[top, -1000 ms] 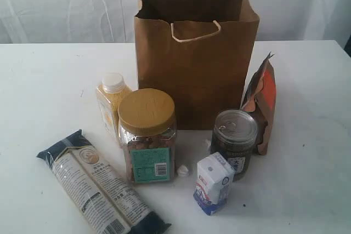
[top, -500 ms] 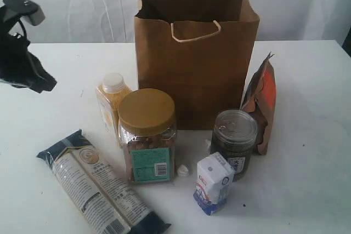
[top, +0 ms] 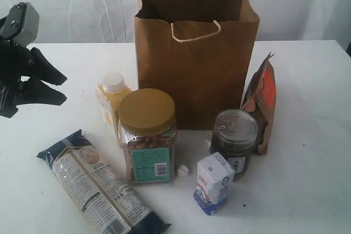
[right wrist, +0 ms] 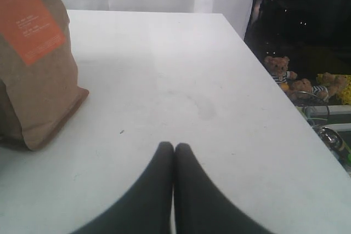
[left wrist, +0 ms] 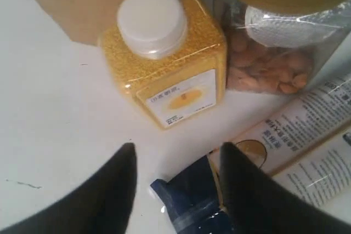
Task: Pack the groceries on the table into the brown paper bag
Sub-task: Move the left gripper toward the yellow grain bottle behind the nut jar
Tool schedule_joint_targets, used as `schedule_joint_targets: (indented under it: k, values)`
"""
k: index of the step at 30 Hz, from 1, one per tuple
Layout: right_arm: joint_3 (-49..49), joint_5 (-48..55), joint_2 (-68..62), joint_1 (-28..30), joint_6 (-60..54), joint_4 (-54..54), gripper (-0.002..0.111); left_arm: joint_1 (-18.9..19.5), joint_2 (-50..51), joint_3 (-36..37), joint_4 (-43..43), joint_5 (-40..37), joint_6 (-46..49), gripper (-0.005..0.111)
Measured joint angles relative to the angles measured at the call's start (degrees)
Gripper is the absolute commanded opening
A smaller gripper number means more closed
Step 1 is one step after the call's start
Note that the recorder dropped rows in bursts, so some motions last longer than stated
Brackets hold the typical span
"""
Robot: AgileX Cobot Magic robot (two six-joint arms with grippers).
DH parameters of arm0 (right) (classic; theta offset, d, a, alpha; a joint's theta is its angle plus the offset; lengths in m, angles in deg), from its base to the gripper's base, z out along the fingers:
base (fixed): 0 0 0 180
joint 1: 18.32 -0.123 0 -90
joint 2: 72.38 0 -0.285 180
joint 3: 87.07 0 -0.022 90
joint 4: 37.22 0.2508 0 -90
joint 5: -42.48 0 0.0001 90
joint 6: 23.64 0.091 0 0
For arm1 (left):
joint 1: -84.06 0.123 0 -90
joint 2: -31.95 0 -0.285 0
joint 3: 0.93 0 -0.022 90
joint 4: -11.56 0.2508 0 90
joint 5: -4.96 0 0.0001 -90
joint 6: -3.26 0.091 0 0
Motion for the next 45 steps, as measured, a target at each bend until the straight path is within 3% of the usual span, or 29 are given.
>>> schedule_joint_targets:
  k: [2,13,18,31,36,38,42,45]
  values:
    - [0.0,0.0,0.0,0.0,0.0,0.0,0.0,0.03,0.0,0.03,0.13,1.38,-0.26,0.077]
    - [0.0,0.0,0.0,0.0,0.0,0.0,0.0,0.03,0.23,0.03,-1.35,1.66,-0.6,0.078]
    - [0.0,0.0,0.0,0.0,0.0,0.0,0.0,0.03,0.23,0.03,-2.69,1.66,-0.6,0.105]
    - [0.0,0.0,0.0,0.0,0.0,0.0,0.0,0.03,0.23,0.03,-3.54,2.31,-0.6,0.105]
    - [0.0,0.0,0.0,0.0,0.0,0.0,0.0,0.03,0.89,0.03,-7.14,4.23,4.04,0.105]
    - [0.0,0.0,0.0,0.0,0.0,0.0,0.0,0.13,1.88,0.03,-10.66,4.07,5.23,0.105]
    - [0.0,0.0,0.0,0.0,0.0,0.0,0.0,2.55,7.27,-1.15,-28.88,-7.53,13.63,0.105]
    - [0.0,0.0,0.0,0.0,0.0,0.0,0.0,6.44,12.76,-5.18,-35.07,-15.32,13.21,0.105]
